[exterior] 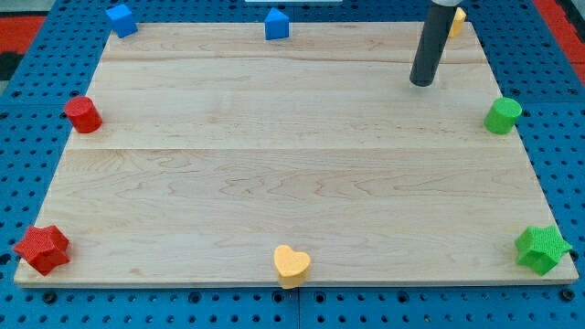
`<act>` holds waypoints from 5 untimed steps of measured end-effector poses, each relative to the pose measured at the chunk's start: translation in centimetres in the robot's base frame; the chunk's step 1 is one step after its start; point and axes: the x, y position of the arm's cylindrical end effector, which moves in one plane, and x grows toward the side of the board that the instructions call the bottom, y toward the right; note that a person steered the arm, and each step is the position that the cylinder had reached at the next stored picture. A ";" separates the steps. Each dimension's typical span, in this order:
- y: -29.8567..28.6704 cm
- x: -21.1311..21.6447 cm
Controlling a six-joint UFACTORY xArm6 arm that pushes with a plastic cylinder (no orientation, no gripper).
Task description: Push the yellow heart left a bit
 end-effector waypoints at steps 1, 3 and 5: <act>0.6 0.0; 6.1 -5.4; 11.0 -7.1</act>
